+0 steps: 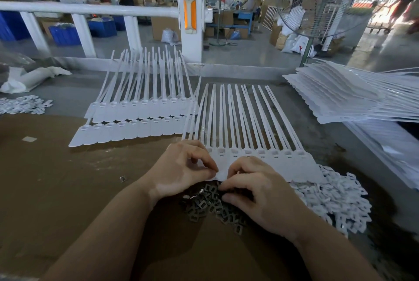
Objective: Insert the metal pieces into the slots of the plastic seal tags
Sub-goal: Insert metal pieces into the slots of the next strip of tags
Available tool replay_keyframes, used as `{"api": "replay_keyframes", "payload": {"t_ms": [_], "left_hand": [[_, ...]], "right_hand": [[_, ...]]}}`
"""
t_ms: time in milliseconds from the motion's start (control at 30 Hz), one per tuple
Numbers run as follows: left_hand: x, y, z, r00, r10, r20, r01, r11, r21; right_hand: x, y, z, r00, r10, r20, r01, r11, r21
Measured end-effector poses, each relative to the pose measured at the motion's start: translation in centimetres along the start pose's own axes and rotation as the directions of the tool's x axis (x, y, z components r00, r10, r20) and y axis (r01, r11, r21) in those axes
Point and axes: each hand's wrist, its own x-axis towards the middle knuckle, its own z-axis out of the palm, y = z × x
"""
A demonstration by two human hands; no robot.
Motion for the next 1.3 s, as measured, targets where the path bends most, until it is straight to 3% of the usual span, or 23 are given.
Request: {"api": "replay_keyframes", "payload": {"t_ms": [367,700,867,967,1133,1300], "left_hand": [[0.0,0.1,0.0,1.000,0.002,0.030,-0.002,1.000,-0.010],[-0.1,0.2,0.1,0.999,0.024,-0.041,-0.024,1.000,0.010],[0.0,0.6,0.3,0.994,0.003,-0.109,-0.004,1.000,-0.005],[0.4,1.3,0.4,0.988,0.030,-0.151,-0.019,0.997,0.070],[0.8,2.3,1.0,0.994,0.065,-0.090,-0.047,0.981,0.189],[1.4,2.7,1.7,0.999,0.042,-0.020,-0.038,0.987,0.155]], "right_hand": [[0.2,-0.3,-0.1,0.998,0.055,-0.018,-0.053,0.995,0.085],[0.2,0.4,0.0,0.914,0.271,-0.303,-0.155,0.921,0.357],[0.2,0.7,0.1,0.899,0.278,-0.340,-0.151,0.922,0.356],[0.3,0.8,0.2,0.897,0.271,-0.350,-0.146,0.928,0.342],[0.4,0.6,0.0,0.903,0.229,-0.364,-0.110,0.941,0.319],[0.4,0.4,-0.3,0.901,0.202,-0.384,-0.071,0.942,0.328]]}}
